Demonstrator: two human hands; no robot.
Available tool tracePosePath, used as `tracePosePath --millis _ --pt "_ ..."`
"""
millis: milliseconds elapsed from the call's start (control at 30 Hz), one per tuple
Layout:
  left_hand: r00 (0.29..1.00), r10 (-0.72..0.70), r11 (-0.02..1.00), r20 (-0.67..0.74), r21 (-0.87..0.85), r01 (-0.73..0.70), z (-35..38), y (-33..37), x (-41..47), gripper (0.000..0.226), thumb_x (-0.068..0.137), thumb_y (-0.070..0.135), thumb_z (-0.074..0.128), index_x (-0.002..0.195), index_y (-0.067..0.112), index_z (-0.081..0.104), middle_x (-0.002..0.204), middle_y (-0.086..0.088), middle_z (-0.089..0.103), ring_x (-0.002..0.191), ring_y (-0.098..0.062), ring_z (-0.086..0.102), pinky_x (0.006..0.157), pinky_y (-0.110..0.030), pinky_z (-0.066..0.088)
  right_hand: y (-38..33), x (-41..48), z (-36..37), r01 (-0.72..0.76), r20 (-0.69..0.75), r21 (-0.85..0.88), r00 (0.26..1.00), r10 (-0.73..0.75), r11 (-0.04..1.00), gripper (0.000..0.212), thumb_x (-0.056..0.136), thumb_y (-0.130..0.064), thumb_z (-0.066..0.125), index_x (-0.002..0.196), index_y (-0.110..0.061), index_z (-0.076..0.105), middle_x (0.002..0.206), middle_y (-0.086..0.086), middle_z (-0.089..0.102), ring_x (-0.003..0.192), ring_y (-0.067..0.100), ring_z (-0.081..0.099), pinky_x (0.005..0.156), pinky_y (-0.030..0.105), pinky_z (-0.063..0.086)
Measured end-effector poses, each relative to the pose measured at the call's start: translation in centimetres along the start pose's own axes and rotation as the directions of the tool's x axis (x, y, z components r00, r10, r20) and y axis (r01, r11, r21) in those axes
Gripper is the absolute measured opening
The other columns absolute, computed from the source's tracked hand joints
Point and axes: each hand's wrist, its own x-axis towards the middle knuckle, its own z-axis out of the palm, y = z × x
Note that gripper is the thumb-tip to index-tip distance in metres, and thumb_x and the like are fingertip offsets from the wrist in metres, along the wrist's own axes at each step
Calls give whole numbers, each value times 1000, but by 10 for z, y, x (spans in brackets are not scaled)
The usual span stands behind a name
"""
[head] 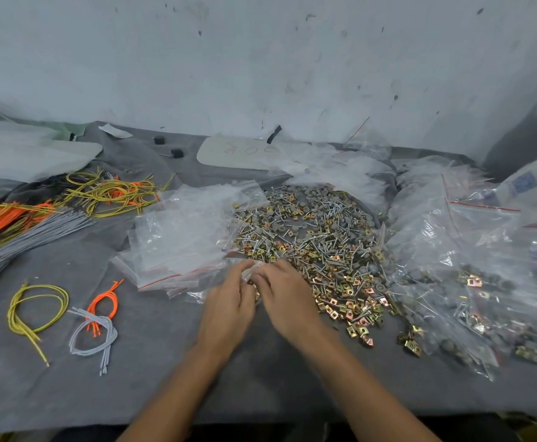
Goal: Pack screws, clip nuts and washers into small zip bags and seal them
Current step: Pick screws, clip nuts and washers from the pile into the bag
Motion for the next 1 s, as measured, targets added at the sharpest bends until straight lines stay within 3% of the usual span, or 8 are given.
tracePosePath --millis 233,433,500,600,733,1000 --pt "1000 0 1000 -23 4 1 2 -2 0 42 88 40 35 127 41 52 69 23 60 68 -4 55 63 -29 38 6 -3 -1 19 17 -195 1000 -16 981 29 107 -35 40 111 -16 62 107 1 56 98 21 52 80 37 46" --pt "999 10 1000 -32 28 -9 2 -2 0 39 89 34 39 126 41 52 75 24 59 68 1 55 60 -32 37 16 -8 -24 3 -1 -14 1000 -3 1000 9 101 -30 57 105 -26 63 102 -7 55 91 16 57 79 35 46" --pt "999 21 999 -34 31 -20 3 -3 -1 39 91 30 41 126 39 53 74 22 58 66 -1 55 57 -34 38 31 -6 -44 -52 12 -82 999 53 995 3 99 -31 59 99 -30 62 98 -12 54 90 13 57 77 33 47" --pt "999 30 999 -34 29 -29 3 -3 -1 39 91 27 42 128 35 54 72 20 57 64 -2 54 56 -33 37 60 -5 -72 -139 64 -264 985 161 954 10 96 -36 59 88 -31 61 92 -14 52 91 14 58 71 32 40" --pt "999 37 999 -30 33 -36 2 -3 -1 40 91 28 41 128 35 54 73 20 56 64 -3 54 55 -33 35 77 -12 -72 -128 175 -382 962 208 915 19 92 -49 63 94 -30 65 93 -12 51 94 15 57 70 31 35" --pt "1000 22 999 -22 39 -21 2 -2 -1 41 90 31 39 128 35 54 77 22 58 65 0 53 56 -32 34 81 -20 -58 -85 100 -391 986 134 916 10 97 -28 56 105 -27 62 103 -6 55 100 23 58 78 37 47"
